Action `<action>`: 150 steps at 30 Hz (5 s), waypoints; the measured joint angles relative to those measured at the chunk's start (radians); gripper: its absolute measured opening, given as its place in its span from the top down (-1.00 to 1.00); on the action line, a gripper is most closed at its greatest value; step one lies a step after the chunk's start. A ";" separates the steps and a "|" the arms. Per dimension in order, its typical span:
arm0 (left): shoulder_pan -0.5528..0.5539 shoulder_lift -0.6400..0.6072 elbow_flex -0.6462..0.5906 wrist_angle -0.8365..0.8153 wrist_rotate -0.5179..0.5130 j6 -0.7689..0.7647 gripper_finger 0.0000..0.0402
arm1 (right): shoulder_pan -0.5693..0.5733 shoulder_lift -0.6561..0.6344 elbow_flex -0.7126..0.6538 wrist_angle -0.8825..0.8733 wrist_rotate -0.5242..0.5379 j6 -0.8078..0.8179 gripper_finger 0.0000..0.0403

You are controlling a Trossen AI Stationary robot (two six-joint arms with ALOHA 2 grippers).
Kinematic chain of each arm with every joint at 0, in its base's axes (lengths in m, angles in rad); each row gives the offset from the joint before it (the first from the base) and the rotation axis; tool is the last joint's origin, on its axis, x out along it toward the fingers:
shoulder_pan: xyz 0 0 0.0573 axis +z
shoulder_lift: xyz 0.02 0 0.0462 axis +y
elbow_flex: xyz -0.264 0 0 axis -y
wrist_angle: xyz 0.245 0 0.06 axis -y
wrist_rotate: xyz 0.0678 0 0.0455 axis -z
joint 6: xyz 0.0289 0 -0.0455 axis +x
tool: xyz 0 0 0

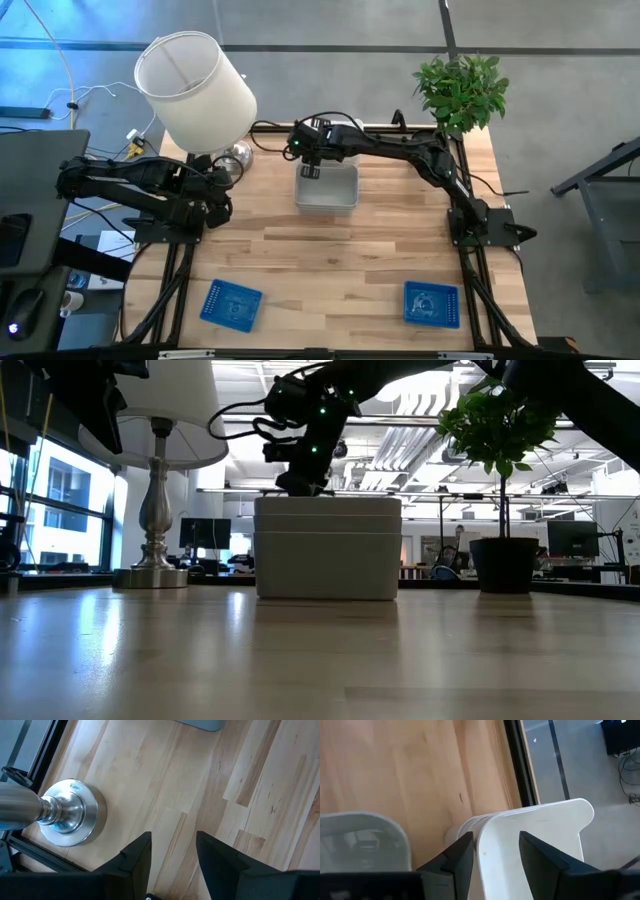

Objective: Stack baskets by color
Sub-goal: Stack the white bin on top of the top white bins, then stack the blue bin on top of the right blue bins

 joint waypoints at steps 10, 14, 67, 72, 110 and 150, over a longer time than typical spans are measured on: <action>0.000 0.000 0.000 0.000 0.011 0.000 0.30 | 0.005 0.000 0.091 -0.105 0.002 0.017 0.29; -0.001 0.000 0.000 0.000 0.028 0.000 0.30 | 0.028 -0.003 0.160 -0.191 -0.002 0.056 0.29; -0.770 0.132 0.000 0.152 0.148 -0.395 0.30 | 0.512 -0.004 0.207 -0.540 0.058 0.634 0.29; -0.832 0.204 0.000 0.211 0.146 -0.394 0.30 | 0.547 -0.004 0.207 -0.500 0.092 0.693 0.29; -0.881 0.659 0.000 0.282 0.106 -0.446 0.30 | 0.680 -0.004 0.207 -0.342 0.008 0.763 0.29; -0.824 0.777 0.042 0.315 0.088 -0.508 1.00 | 0.768 -0.003 0.185 -0.358 0.025 1.015 0.29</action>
